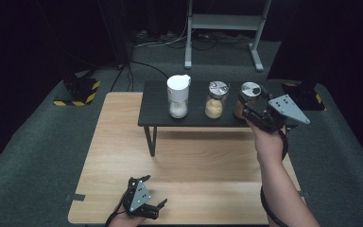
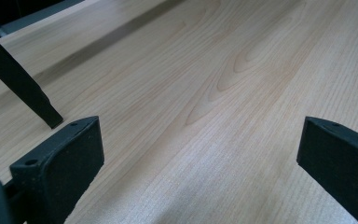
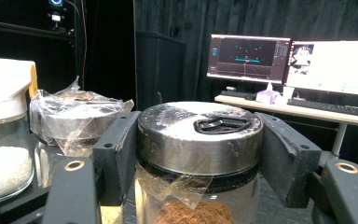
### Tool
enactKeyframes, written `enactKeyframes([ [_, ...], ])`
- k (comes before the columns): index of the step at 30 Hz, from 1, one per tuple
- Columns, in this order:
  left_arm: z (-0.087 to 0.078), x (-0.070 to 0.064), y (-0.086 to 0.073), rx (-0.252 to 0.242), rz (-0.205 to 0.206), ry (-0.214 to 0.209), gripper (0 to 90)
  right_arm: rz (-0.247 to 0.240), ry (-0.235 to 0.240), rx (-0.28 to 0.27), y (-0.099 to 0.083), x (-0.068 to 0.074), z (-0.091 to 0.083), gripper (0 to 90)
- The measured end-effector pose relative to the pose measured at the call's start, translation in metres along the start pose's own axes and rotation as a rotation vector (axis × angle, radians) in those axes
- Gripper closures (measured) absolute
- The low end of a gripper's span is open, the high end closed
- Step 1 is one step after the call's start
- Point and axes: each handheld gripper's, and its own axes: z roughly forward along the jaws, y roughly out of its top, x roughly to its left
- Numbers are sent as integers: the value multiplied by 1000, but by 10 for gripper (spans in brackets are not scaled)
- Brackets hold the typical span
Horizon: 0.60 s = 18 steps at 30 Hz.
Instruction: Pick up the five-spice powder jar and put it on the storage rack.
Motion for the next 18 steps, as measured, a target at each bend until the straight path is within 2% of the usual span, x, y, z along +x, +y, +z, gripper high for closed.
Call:
enactKeyframes([
  [18,-1,0,0,0,-3,-1,7,12,-6,15,-5,-2,5,342],
])
